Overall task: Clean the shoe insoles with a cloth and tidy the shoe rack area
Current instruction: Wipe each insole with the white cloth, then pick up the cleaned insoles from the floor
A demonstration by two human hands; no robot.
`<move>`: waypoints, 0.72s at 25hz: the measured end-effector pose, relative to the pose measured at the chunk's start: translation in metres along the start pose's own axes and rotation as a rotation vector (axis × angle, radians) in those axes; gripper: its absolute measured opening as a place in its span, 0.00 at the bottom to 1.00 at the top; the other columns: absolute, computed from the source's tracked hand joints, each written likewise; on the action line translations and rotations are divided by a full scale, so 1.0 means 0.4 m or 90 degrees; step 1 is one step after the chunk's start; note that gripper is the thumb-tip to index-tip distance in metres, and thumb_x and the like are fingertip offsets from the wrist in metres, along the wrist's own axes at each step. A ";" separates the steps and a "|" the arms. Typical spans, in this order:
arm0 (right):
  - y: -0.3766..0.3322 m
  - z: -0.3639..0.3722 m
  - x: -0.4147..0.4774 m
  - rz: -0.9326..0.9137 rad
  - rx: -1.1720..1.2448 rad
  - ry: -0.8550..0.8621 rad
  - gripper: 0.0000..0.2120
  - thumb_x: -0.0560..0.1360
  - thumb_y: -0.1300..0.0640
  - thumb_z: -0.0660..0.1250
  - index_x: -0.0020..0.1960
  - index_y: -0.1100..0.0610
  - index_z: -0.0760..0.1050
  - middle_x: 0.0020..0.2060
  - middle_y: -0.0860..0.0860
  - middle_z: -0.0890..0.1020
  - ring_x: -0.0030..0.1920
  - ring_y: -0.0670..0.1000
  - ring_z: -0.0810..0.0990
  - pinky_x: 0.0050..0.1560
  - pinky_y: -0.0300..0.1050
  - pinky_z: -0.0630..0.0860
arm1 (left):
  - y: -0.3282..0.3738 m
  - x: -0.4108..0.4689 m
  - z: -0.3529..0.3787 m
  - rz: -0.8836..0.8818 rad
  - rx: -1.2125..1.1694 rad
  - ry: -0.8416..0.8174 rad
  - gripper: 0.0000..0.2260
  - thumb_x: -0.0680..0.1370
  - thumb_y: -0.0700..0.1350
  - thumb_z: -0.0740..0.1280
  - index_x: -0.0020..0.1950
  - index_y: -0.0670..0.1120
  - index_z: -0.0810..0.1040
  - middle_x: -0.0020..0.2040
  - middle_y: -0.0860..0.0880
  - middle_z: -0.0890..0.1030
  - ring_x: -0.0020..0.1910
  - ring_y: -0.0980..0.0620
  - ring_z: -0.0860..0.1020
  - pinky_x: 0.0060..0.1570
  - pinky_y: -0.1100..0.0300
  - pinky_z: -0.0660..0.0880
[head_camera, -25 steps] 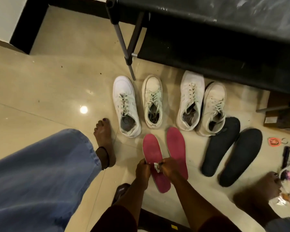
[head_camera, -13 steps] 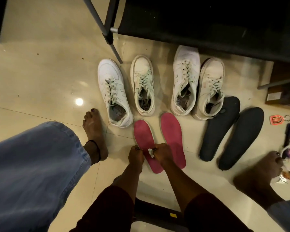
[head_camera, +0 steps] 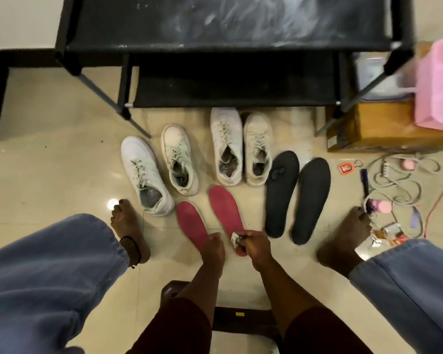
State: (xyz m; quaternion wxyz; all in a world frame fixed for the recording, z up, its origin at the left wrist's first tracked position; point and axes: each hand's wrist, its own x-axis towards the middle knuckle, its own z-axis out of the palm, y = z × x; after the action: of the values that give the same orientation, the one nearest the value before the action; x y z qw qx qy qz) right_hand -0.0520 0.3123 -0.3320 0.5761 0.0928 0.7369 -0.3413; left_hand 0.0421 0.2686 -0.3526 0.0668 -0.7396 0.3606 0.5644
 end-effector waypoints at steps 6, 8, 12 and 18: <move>-0.041 -0.233 -0.023 -0.022 0.363 0.059 0.12 0.74 0.74 0.61 0.56 0.70 0.75 0.49 0.60 0.79 0.44 0.56 0.79 0.39 0.39 0.80 | 0.132 -0.144 0.204 0.144 0.043 -0.066 0.13 0.80 0.37 0.57 0.61 0.42 0.77 0.58 0.45 0.78 0.53 0.48 0.76 0.52 0.62 0.73; -0.098 -0.312 -0.031 -0.078 0.477 0.080 0.13 0.74 0.73 0.60 0.58 0.68 0.74 0.50 0.60 0.80 0.46 0.56 0.80 0.41 0.39 0.80 | 0.228 -0.200 0.292 0.210 0.060 -0.123 0.12 0.79 0.37 0.58 0.58 0.45 0.78 0.56 0.47 0.80 0.52 0.49 0.77 0.51 0.62 0.75; -0.300 -0.480 -0.005 -0.191 0.695 0.102 0.16 0.76 0.74 0.56 0.63 0.69 0.69 0.54 0.61 0.76 0.47 0.54 0.77 0.55 0.47 0.76 | 0.435 -0.261 0.461 0.372 0.107 -0.179 0.12 0.79 0.38 0.60 0.59 0.46 0.78 0.58 0.46 0.80 0.59 0.47 0.77 0.61 0.53 0.72; -0.616 -0.680 0.160 -0.369 0.506 0.207 0.14 0.75 0.72 0.60 0.59 0.68 0.73 0.46 0.57 0.79 0.43 0.51 0.79 0.49 0.44 0.79 | 0.713 -0.263 0.651 0.499 0.199 -0.216 0.17 0.79 0.39 0.58 0.68 0.49 0.71 0.65 0.46 0.75 0.62 0.44 0.74 0.62 0.51 0.72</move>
State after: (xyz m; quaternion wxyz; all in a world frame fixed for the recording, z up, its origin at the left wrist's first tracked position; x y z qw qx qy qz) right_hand -0.4166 0.2772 -0.2647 0.2558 0.1483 0.6260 -0.7216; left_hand -0.3471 0.2399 -0.2640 0.0172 -0.4252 0.6781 0.5992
